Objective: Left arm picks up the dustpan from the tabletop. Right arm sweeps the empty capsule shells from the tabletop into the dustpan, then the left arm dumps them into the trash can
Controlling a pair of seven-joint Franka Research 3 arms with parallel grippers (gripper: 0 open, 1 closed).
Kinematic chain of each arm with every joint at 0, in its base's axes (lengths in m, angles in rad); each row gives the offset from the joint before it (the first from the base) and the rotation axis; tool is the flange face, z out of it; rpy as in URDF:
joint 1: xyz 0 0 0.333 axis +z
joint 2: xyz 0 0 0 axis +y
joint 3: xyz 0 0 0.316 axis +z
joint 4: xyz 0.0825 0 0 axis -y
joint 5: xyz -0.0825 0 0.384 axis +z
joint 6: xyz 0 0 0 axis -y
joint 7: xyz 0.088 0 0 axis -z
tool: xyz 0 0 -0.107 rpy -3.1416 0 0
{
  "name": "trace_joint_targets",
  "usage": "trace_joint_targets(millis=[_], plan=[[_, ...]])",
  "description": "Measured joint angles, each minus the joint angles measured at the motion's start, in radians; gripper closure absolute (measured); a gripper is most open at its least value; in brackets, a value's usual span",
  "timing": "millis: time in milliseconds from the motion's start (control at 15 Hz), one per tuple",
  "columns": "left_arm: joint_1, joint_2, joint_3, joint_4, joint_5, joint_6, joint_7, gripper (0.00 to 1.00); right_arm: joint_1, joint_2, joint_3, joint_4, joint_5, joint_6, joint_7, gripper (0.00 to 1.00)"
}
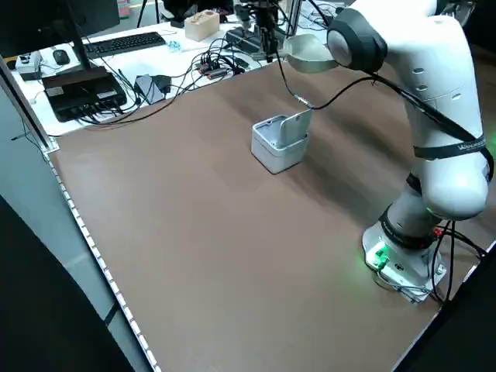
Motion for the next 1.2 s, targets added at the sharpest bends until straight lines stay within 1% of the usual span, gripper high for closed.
trace_joint_targets(millis=[133,267,400,600,800,1000,1200], plan=[[0.008,-0.045,0.061,-0.007,-0.001,0.000,0.125,0.67,0.046,-0.005,0.004,-0.047,0.001,0.061,0.001,0.73],[0.012,-0.087,0.114,-0.019,-0.004,0.008,0.204,0.67,0.080,-0.005,0.006,-0.075,0.004,0.111,0.001,0.73],[0.012,-0.120,0.154,-0.048,-0.024,0.068,0.235,0.67,0.105,-0.005,0.007,-0.095,0.010,0.148,0.004,0.73],[0.010,-0.177,0.223,-0.139,-0.110,0.217,0.286,0.67,0.116,0.011,0.007,-0.115,0.024,0.193,0.005,0.73],[0.010,-0.230,0.292,-0.220,-0.208,0.319,0.349,0.67,0.116,0.055,0.007,-0.118,0.025,0.224,0.006,0.73],[0.010,-0.261,0.334,-0.258,-0.284,0.374,0.368,0.67,0.117,0.090,0.007,-0.118,0.025,0.231,0.006,0.73],[0.010,-0.270,0.373,-0.276,-0.355,0.383,0.397,0.67,0.117,0.107,0.007,-0.118,0.025,0.240,0.006,0.73]])
